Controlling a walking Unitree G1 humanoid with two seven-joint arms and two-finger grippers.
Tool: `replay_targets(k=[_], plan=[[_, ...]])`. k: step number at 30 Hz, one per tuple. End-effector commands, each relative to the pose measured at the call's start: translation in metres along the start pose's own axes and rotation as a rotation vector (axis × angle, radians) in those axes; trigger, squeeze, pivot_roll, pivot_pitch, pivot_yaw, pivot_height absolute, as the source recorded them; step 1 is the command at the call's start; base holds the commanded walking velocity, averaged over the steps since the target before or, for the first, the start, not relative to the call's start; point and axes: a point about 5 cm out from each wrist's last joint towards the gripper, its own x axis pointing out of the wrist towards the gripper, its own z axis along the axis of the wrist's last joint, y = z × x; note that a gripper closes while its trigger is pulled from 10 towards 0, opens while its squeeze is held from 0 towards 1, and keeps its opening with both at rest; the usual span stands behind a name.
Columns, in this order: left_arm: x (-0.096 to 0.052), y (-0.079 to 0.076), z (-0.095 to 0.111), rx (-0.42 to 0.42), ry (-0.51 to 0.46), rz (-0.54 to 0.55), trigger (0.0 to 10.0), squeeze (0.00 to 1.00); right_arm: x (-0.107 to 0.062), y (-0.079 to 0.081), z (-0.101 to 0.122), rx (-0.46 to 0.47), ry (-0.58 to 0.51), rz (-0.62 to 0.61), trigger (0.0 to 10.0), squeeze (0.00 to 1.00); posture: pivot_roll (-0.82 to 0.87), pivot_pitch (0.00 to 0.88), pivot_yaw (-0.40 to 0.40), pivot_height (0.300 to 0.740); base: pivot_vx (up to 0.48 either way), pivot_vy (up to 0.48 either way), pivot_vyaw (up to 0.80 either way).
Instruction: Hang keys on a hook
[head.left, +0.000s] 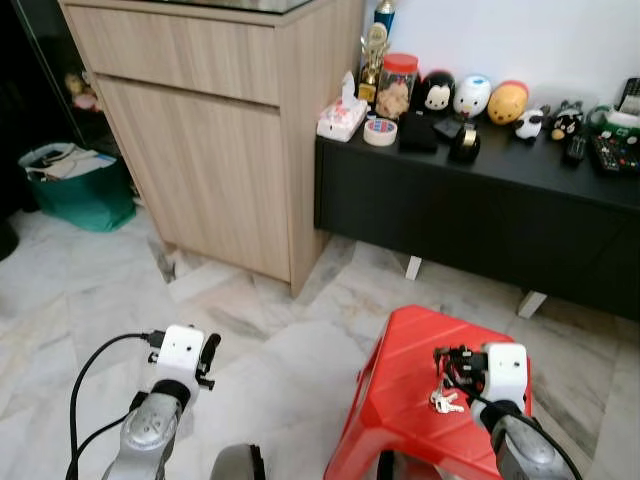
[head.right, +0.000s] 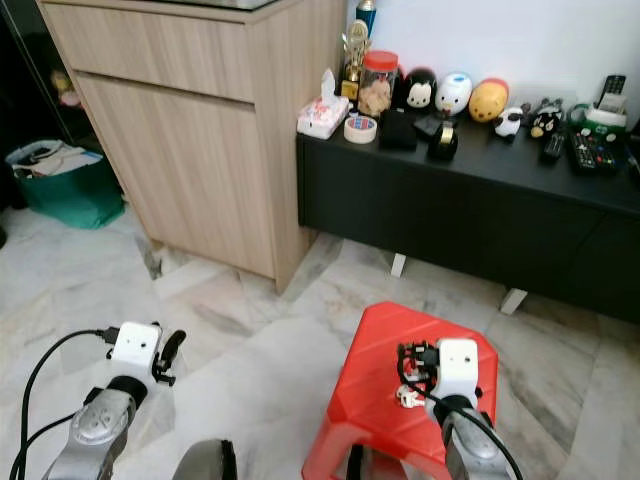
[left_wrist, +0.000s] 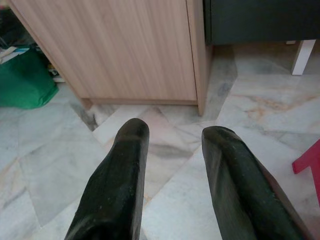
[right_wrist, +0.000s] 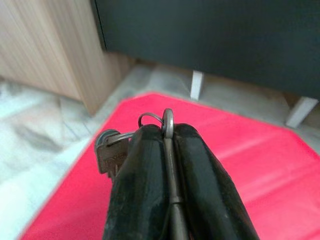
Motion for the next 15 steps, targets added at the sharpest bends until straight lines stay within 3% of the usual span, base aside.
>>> replay_targets(k=[1,3,4,5,6,7,11,14,15], plan=[[0.0,-0.002,-0.003,0.001,0.011,0.004,10.0,0.0,-0.002,0.003,0.015,0.022,-0.09,0.021,1.1,0.0,0.06,0.0,-0.072,0.602,0.0,0.0,0.0],[0.0,-0.002,-0.003,0.0,0.011,0.006,10.0,0.0,-0.004,0.007,0.022,0.049,-0.125,0.024,1.1,0.0,0.06,0.0,-0.072,0.602,0.0,0.0,0.0],[0.0,0.0,-0.005,0.0,0.013,0.013,10.0,0.0,-0.009,0.008,0.034,0.072,-0.181,0.001,4.6,0.0,0.06,0.0,-0.073,0.602,0.0,0.0,0.0],[0.0,0.0,-0.005,0.0,0.013,0.013,10.0,0.0,-0.009,0.008,0.034,0.072,-0.181,0.001,4.6,0.0,0.06,0.0,-0.073,0.602,0.0,0.0,0.0],[0.0,0.001,-0.005,0.0,0.014,0.016,10.0,0.0,-0.009,0.007,0.035,0.077,-0.185,-0.009,8.4,0.0,0.06,0.0,-0.073,0.602,0.0,0.0,0.0],[0.0,0.002,-0.007,-0.001,0.019,0.022,10.0,0.0,-0.009,0.004,0.036,0.103,-0.179,-0.052,10.0,0.0,0.05,0.0,-0.068,0.602,0.0,0.0,0.0],[0.0,0.001,-0.011,-0.004,0.033,0.027,10.0,0.0,-0.004,-0.01,0.038,0.15,-0.187,-0.199,10.0,0.0,0.05,0.0,-0.066,0.602,0.0,0.0,0.0],[0.001,0.002,-0.012,-0.004,0.037,0.032,10.0,0.0,0.001,-0.016,0.052,0.293,-0.229,-0.275,10.0,0.0,0.05,0.0,-0.067,0.602,0.0,0.0,0.0],[0.001,0.003,-0.012,-0.003,0.037,0.032,10.0,0.0,0.001,-0.017,0.052,0.301,-0.231,-0.278,10.0,0.0,0.05,0.0,-0.067,0.602,0.0,0.0,0.0]])
